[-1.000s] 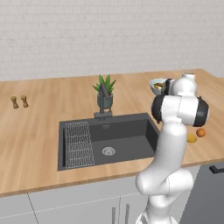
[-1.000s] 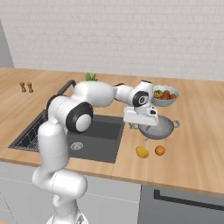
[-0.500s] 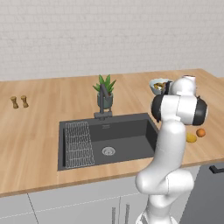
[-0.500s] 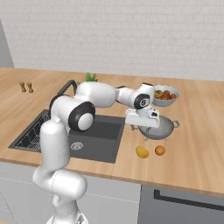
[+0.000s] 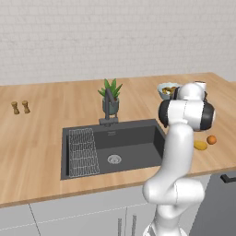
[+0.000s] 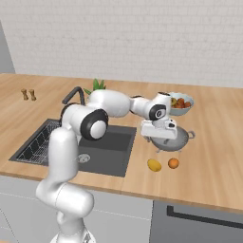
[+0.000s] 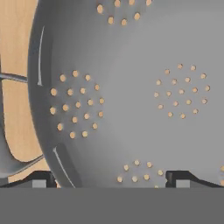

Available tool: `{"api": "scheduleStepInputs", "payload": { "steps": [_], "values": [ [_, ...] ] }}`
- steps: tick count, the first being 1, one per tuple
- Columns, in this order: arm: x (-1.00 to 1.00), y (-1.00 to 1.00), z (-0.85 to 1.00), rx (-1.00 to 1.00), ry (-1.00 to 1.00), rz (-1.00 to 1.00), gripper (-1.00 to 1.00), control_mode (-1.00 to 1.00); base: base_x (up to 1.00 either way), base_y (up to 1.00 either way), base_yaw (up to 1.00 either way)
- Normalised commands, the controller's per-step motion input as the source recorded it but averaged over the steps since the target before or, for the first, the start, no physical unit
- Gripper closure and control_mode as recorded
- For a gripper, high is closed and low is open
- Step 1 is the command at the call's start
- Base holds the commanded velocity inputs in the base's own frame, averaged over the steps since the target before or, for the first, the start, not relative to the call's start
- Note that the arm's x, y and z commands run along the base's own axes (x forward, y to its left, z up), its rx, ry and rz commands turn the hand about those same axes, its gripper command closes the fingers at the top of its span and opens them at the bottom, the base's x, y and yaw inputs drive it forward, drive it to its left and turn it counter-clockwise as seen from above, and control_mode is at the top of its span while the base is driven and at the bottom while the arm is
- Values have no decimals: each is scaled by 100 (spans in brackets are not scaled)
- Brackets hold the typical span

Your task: Put the colander in the sink, put the mango, tangerine in the colander, and turn on the sink faucet and pour water over the colander.

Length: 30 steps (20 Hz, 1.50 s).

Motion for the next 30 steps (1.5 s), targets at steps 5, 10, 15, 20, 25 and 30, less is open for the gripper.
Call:
{"api": "scheduleStepInputs", "payload": {
  "steps": [5,10,15,20,25,30],
  "values": [
    [19,-5,-24,0,-5,1,-100,-100,0,0,0],
    [2,0,-21,0,-6,0,-100,-100,0,0,0],
    [-1,0,-23,-1,-10,1,-100,-100,0,0,0],
    [-14,2,-19,-4,-12,0,-100,-100,0,0,0],
    [-15,3,-6,-4,-10,0,-100,-100,0,0,0],
    [-1,0,-13,-4,-6,0,-100,-100,0,0,0]
  ]
}}
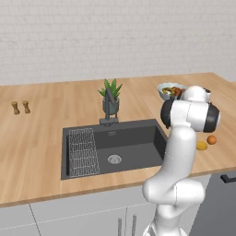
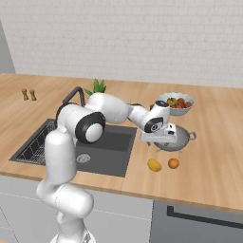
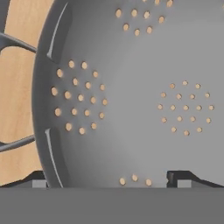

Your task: Put the colander in the sink, put the mango, tangerine in the colander, and turn on the sink faucet and pour water over the colander.

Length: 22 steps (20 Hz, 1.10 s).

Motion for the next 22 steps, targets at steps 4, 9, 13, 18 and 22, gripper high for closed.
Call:
{"api": "scheduleStepInputs", "payload": {
  "steps": [4,9,13,18,22],
  "values": [
    [0,0,-16,-3,-2,0,100,-100,0,0,0],
    [0,0,0,0,0,0,100,-100,0,0,0],
    [1,0,0,0,0,0,100,-100,0,0,0],
    [-10,0,8,0,0,0,100,-100,0,0,0],
    [-7,0,34,0,0,1,100,-100,0,0,0]
  ]
}}
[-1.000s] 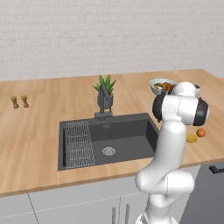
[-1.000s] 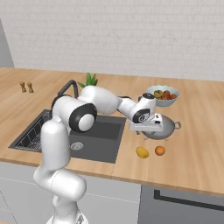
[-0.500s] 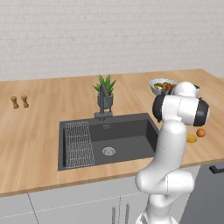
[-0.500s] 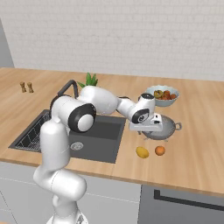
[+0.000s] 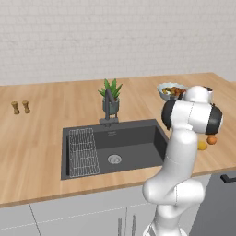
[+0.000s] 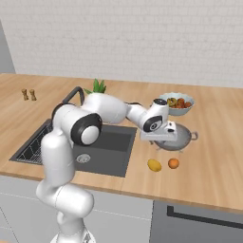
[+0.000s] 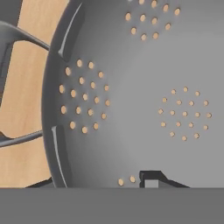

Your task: Put the colander in the sink, put the mango, tangerine in the colander, and turn on the sink faucet and pour water over the colander.

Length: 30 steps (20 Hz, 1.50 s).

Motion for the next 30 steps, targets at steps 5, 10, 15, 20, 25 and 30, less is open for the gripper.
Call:
{"api": "scheduleStepInputs", "payload": {
  "steps": [5,10,15,20,25,30],
  "values": [
    [0,0,51,0,0,0,100,-100,0,0,0],
    [-3,0,52,0,0,2,100,-100,0,0,0],
    [-34,28,29,-2,0,8,100,-100,0,0,0],
    [-49,69,0,-9,0,15,100,-100,0,0,0],
    [-54,88,0,-8,0,24,100,-100,0,0,0],
    [-29,83,0,-2,0,32,100,-100,0,0,0]
  ]
}}
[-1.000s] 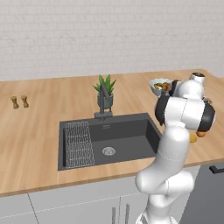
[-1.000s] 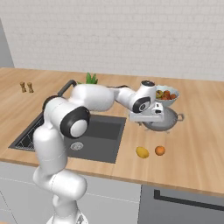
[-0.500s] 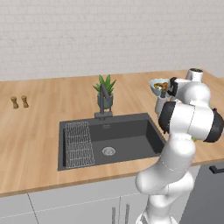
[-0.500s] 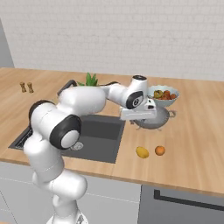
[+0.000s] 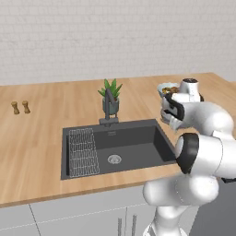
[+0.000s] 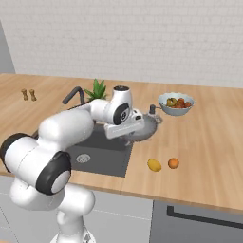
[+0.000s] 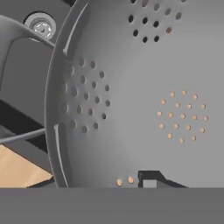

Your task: Put the colander in the sink, put the mango, tangerine in the colander, and turn on the sink faucet and pour water over the colander.

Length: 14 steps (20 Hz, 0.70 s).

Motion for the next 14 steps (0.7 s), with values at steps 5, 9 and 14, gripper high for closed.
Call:
{"api": "scheduleStepInputs", "payload": {
  "steps": [5,9,14],
  "values": [
    [-8,71,-1,0,2,33,100,-100,0,0,0],
    [0,51,-1,1,6,35,100,-100,0,0,0],
    [0,23,-3,2,6,32,100,-100,0,0,0]
  ]
}}
